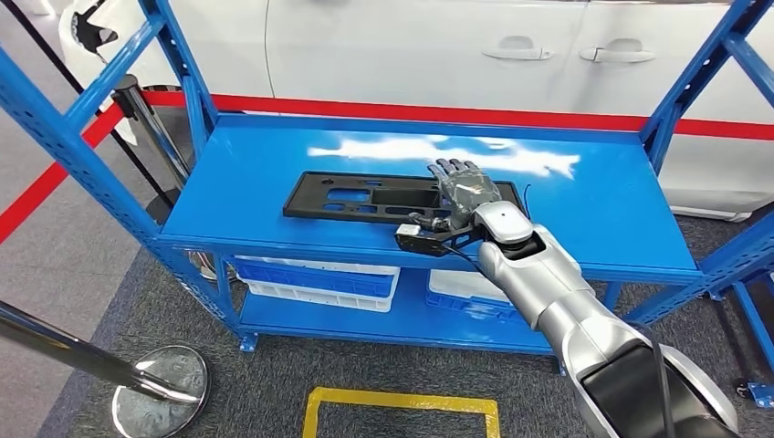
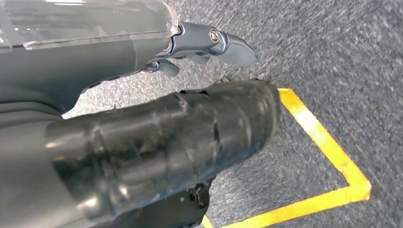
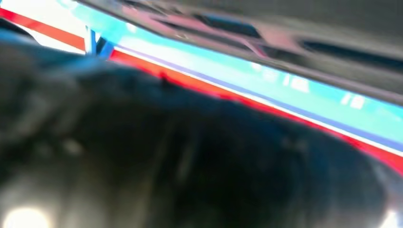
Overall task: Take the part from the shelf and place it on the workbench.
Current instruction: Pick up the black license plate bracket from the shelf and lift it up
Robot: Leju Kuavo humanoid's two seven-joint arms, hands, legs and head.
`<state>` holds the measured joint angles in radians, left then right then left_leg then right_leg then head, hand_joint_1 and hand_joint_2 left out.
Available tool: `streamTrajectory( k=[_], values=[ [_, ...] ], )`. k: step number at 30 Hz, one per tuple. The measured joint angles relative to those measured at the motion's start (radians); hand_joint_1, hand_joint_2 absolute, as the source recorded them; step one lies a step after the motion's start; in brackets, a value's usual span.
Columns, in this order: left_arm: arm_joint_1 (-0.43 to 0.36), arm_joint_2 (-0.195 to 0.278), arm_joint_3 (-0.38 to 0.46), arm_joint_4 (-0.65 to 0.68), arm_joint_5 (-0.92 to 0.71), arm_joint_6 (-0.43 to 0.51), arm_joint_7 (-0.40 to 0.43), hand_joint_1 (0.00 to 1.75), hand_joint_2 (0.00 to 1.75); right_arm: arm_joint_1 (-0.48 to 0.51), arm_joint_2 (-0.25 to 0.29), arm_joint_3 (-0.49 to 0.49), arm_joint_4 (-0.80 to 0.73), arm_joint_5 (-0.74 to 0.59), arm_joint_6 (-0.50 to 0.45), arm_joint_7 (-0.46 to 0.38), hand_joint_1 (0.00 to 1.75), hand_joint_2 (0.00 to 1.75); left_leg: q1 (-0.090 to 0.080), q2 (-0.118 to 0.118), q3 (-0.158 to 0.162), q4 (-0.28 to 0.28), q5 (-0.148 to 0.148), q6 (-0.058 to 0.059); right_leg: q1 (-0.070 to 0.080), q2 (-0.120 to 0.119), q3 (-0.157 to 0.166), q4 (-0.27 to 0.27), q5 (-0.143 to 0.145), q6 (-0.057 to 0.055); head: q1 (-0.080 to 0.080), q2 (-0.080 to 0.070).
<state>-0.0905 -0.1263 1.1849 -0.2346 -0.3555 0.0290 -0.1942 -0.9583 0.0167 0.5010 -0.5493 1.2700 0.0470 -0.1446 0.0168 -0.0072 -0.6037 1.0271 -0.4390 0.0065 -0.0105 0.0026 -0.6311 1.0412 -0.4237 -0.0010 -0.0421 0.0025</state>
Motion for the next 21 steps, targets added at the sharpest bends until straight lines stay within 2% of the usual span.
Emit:
streamTrajectory(
  k=[2, 3, 5, 6, 7, 8, 10, 12, 14, 16, 17, 18, 20, 21],
  values=[
    [0.000, -0.001, 0.000, 0.000, -0.002, -0.001, -0.001, 0.00, 0.00, 0.000, 0.002, 0.004, 0.000, -0.011, 0.004, -0.002, 0.00, 0.00, 0.003, 0.001, -0.009, 0.027, -0.021, -0.009, -0.004, 0.000, 0.008, -0.009, 0.002, -0.015, 0.000, 0.000],
    [0.001, -0.001, 0.000, 0.000, -0.003, -0.001, -0.001, 0.00, 0.00, 0.000, 0.003, 0.008, 0.000, -0.015, 0.006, -0.003, 0.00, 0.00, 0.005, 0.001, -0.029, 0.072, -0.046, -0.012, -0.006, 0.000, 0.012, -0.012, 0.003, -0.022, -0.001, 0.000],
    [0.001, -0.002, 0.000, 0.000, -0.005, -0.001, -0.001, 0.00, 0.00, 0.004, 0.004, 0.016, 0.002, -0.021, 0.009, -0.006, 0.00, 0.00, 0.005, 0.002, -0.093, 0.204, -0.106, -0.017, -0.002, 0.000, 0.014, -0.013, 0.000, -0.029, -0.001, 0.000],
    [0.000, -0.002, 0.000, 0.000, -0.005, -0.001, -0.001, 0.00, 0.00, 0.007, 0.005, 0.020, 0.003, -0.023, 0.009, -0.007, 0.00, 0.00, 0.005, 0.002, -0.124, 0.261, -0.124, -0.019, 0.000, 0.000, 0.015, -0.012, -0.001, -0.030, -0.001, 0.000],
    [0.001, -0.002, 0.000, 0.000, -0.006, -0.001, -0.001, 0.00, 0.00, 0.011, 0.005, 0.022, 0.005, -0.025, 0.010, -0.009, 0.00, 0.00, 0.005, 0.002, -0.140, 0.284, -0.122, -0.019, 0.001, 0.000, 0.016, -0.011, -0.003, -0.031, -0.001, 0.000],
    [0.001, -0.002, 0.000, 0.000, -0.006, -0.001, -0.001, 0.00, 0.00, 0.013, 0.005, 0.025, 0.006, -0.025, 0.010, -0.009, 0.00, 0.00, 0.005, 0.002, -0.136, 0.269, -0.101, -0.018, 0.002, 0.000, 0.018, -0.011, -0.004, -0.031, -0.001, 0.000],
    [0.003, -0.002, 0.000, 0.000, -0.006, -0.001, -0.001, 0.00, 0.00, 0.014, 0.005, 0.027, 0.007, -0.026, 0.010, -0.010, 0.00, 0.00, 0.005, 0.002, -0.078, 0.140, -0.029, -0.010, 0.004, 0.002, 0.023, -0.009, -0.009, -0.028, -0.001, 0.000],
    [0.002, -0.002, 0.001, 0.000, -0.006, -0.001, 0.000, 0.00, 0.00, 0.013, 0.004, 0.029, 0.007, -0.026, 0.010, -0.011, 0.00, 0.00, 0.000, 0.002, -0.023, 0.025, 0.012, -0.002, 0.008, 0.003, 0.024, -0.005, -0.014, -0.022, -0.001, 0.000],
    [0.001, -0.002, 0.001, 0.000, -0.006, -0.001, 0.000, 0.00, 0.00, 0.012, 0.004, 0.031, 0.008, -0.026, 0.010, -0.011, 0.00, 0.00, -0.005, 0.001, -0.010, 0.001, 0.012, 0.004, 0.009, 0.003, 0.023, -0.006, -0.015, -0.013, -0.001, 0.000],
    [0.000, -0.003, 0.001, 0.000, -0.006, 0.000, 0.001, 0.00, 0.00, 0.011, 0.004, 0.034, 0.008, -0.027, 0.010, -0.011, 0.00, 0.00, -0.002, 0.001, -0.006, -0.008, 0.016, 0.013, 0.008, 0.003, 0.024, -0.004, -0.018, -0.003, 0.000, 0.000],
    [0.000, -0.003, 0.001, 0.000, -0.006, 0.000, 0.001, 0.00, 0.00, 0.010, 0.004, 0.035, 0.008, -0.028, 0.010, -0.011, 0.00, 0.00, 0.000, 0.002, -0.003, -0.013, 0.019, 0.019, 0.008, 0.002, 0.018, 0.011, -0.030, 0.002, 0.000, 0.000],
    [0.000, -0.004, 0.001, 0.000, -0.006, 0.002, 0.002, 0.00, 0.00, 0.009, 0.003, 0.036, 0.008, -0.029, 0.009, -0.011, 0.00, 0.00, 0.003, 0.004, 0.000, -0.019, 0.021, 0.025, 0.007, 0.002, 0.002, 0.046, -0.052, 0.006, 0.001, 0.000],
    [0.001, -0.005, 0.001, 0.000, -0.006, 0.005, 0.005, 0.00, 0.00, 0.011, 0.000, 0.037, 0.011, -0.033, 0.009, -0.011, 0.00, 0.00, 0.003, 0.005, 0.002, -0.021, 0.021, 0.031, 0.003, 0.002, -0.057, 0.166, -0.111, 0.013, 0.001, 0.000],
    [0.001, -0.004, 0.001, 0.000, -0.006, 0.007, 0.005, 0.00, 0.00, 0.015, -0.001, 0.037, 0.013, -0.035, 0.009, -0.011, 0.00, 0.00, 0.003, 0.005, 0.002, -0.020, 0.021, 0.032, 0.001, 0.002, -0.088, 0.227, -0.132, 0.016, 0.001, 0.000]
  ],
)
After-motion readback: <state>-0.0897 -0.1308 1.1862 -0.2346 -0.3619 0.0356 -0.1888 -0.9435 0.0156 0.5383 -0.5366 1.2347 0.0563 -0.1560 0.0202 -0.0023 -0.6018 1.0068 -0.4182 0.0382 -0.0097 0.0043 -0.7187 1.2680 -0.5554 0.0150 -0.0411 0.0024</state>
